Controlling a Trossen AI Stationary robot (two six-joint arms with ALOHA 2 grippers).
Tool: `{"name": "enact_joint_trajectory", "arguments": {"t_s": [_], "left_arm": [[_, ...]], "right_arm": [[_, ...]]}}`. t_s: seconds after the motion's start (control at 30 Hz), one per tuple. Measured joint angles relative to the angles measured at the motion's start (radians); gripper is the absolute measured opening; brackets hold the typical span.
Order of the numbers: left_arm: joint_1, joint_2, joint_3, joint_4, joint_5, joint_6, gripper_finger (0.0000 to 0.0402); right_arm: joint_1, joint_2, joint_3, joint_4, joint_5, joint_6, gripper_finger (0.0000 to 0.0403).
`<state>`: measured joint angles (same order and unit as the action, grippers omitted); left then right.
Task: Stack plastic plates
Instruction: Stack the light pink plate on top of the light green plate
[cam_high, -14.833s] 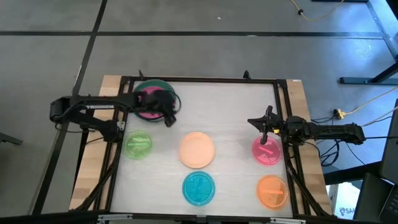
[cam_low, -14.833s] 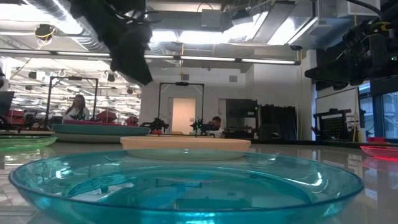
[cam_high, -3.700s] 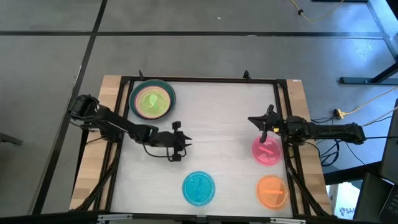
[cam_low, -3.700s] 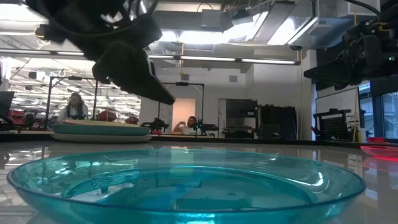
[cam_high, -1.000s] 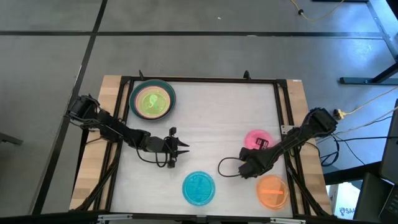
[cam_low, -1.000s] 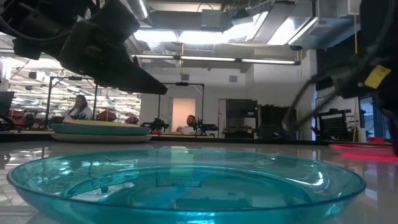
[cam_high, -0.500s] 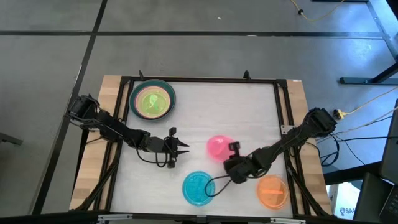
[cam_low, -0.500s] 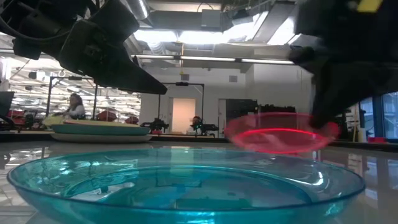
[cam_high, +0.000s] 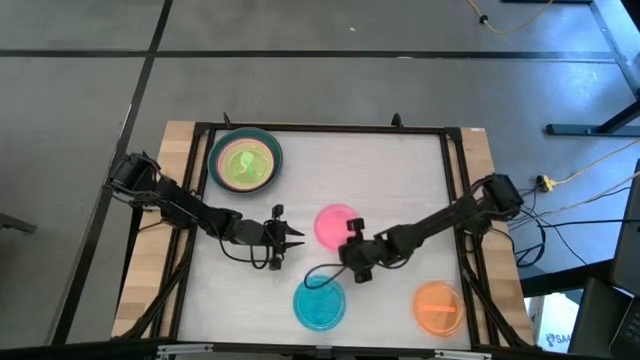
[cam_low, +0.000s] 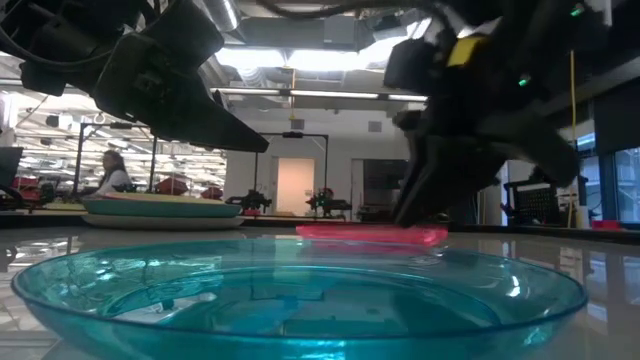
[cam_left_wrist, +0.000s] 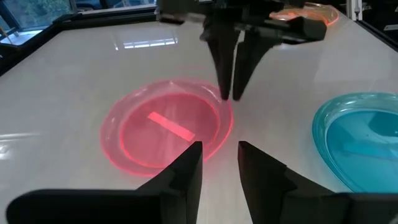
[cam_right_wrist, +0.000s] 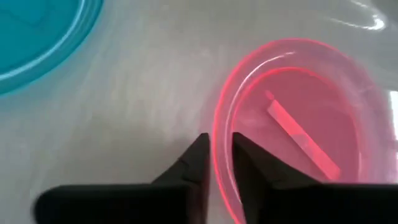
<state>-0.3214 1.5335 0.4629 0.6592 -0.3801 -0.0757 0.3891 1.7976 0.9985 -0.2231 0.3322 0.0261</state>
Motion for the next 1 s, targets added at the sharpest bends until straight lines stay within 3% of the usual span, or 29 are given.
{"name": "enact_joint_trajectory", "arguments": {"t_s": [0.2,0.33,0.47,0.63,0.87,1.0], "left_arm": [[0.000,0.000,0.000,0.001,0.000,0.000,0.0096],[0.005,0.002,0.006,0.005,0.044,0.040,0.0096],[0.017,0.037,0.046,0.008,0.104,0.115,0.0096],[0.035,0.145,0.153,-0.011,0.144,0.186,0.0096],[0.057,0.321,0.362,-0.231,0.187,0.218,0.0096],[0.062,0.403,0.445,-0.303,0.198,0.239,0.0096]], "right_arm": [[-0.031,-0.013,0.034,-0.025,-0.093,0.028,0.0131],[-0.008,-0.078,0.046,-0.074,-0.134,0.051,0.0157],[0.051,-0.144,0.012,-0.034,-0.130,0.052,0.0162],[0.103,-0.198,-0.115,0.179,-0.094,0.020,0.0155],[0.109,-0.213,-0.263,0.517,-0.169,0.040,0.0150],[0.106,-0.213,-0.314,0.573,-0.153,0.037,0.0150]]}}
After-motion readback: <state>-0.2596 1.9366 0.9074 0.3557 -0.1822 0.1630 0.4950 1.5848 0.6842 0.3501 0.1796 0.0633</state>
